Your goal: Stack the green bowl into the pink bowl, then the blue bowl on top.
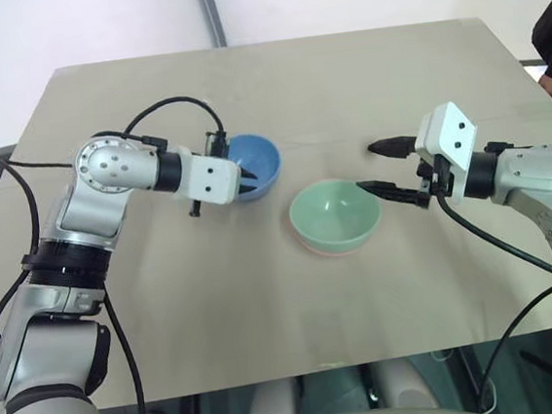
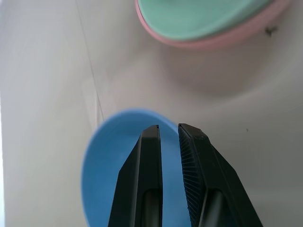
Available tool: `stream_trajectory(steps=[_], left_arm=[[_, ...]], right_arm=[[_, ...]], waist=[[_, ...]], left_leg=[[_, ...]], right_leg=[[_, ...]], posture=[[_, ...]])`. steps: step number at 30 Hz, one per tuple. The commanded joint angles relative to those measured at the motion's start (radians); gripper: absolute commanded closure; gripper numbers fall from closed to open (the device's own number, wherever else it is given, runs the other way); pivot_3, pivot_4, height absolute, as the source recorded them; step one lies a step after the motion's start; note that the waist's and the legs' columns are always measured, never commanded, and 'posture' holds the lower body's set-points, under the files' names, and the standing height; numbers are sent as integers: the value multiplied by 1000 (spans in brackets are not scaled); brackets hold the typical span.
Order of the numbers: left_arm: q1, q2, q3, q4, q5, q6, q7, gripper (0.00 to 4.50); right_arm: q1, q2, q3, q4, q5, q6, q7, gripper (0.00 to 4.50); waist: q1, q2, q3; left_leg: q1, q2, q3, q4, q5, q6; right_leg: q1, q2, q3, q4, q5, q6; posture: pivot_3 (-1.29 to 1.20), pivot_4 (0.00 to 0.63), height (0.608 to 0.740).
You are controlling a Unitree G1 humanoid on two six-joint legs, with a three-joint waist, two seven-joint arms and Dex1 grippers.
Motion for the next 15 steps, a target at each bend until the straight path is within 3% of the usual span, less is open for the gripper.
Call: stream_trajectory(steps=[1, 3, 9, 15], left_arm=[[2, 19, 41, -22, -22, 18, 1, 3591], [8, 26, 38, -36, -24, 22, -8, 2997], [22, 34, 36, -46, 4, 22, 15, 79], [24, 38, 0, -2, 105, -48, 58, 79]], right_arm=[[-1, -14, -37, -32, 1, -11, -5, 1378], [-2, -13, -36, -32, 1, -11, -5, 1378], [-4, -11, -32, -30, -1, -14, -6, 1378], [-3, -7, -28, -30, -5, -16, -11, 1378]], waist=[[1, 0, 0], [2, 0, 0], [0, 0, 0], [0, 0, 0]], left_leg=[[0, 0, 0, 1, 0, 0], [0, 0, 0, 1, 0, 0], [0, 0, 0, 1, 0, 0], [0, 0, 0, 1, 0, 0]], right_leg=[[0, 0, 0, 0, 0, 0], [0, 0, 0, 0, 0, 0], [0, 0, 0, 0, 0, 0], [0, 0, 0, 0, 0, 0]], posture=[[0, 150, 740], [0, 150, 740], [0, 150, 740], [0, 150, 740]])
